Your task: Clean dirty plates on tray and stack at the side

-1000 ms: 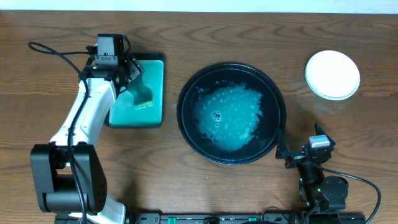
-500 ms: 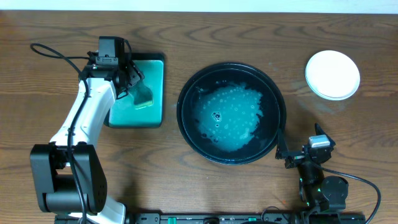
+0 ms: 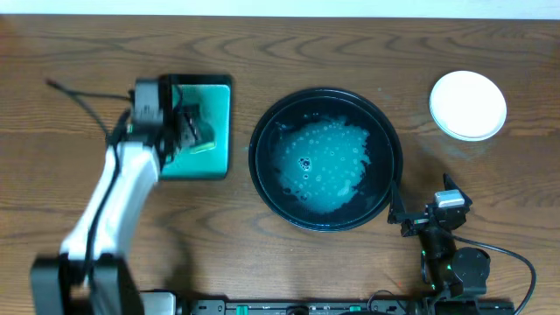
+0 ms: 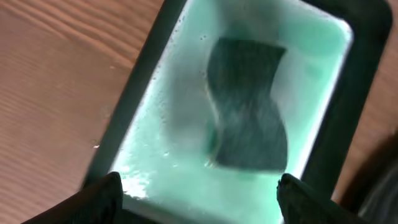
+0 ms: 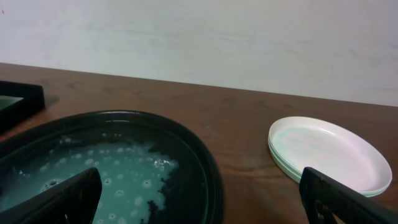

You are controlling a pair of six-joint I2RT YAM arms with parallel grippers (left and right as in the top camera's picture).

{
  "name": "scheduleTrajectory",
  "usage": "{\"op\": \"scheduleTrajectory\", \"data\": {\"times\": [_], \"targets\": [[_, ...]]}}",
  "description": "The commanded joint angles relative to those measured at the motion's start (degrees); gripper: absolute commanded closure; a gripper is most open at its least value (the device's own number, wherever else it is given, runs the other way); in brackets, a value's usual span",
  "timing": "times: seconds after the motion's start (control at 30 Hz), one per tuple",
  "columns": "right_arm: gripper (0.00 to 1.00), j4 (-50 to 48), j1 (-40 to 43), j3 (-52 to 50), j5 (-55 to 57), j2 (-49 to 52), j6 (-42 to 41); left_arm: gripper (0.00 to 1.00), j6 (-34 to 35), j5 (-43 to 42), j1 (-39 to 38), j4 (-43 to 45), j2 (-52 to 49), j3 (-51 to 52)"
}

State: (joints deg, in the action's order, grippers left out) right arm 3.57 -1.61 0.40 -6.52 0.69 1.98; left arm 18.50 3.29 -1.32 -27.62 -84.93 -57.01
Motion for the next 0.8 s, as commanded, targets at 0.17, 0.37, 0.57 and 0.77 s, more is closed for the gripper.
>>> {"op": "scheduleTrajectory", "data": {"times": [0.17, 0.37, 0.57, 0.77], "targets": [[0.01, 0.3, 0.1, -0.1, 0.6, -0.3, 0.4, 0.2, -11.5, 0.3, -0.1, 12.6, 30.8, 25.3], [0.01, 0.3, 0.1, -0.1, 0.6, -0.3, 0.4, 0.2, -14.7, 0.3, -0.1, 17.4, 59.5, 40.5], [0.01, 0.3, 0.1, -0.1, 0.6, -0.3, 0.4, 0.2, -16.8, 0.0, -0.1, 19.6, 69.6, 47.1], [0.01, 0.3, 0.1, -0.1, 0.6, -0.3, 0.4, 0.2, -17.9, -0.1, 0.0, 27.4, 75.9, 53.0]]}}
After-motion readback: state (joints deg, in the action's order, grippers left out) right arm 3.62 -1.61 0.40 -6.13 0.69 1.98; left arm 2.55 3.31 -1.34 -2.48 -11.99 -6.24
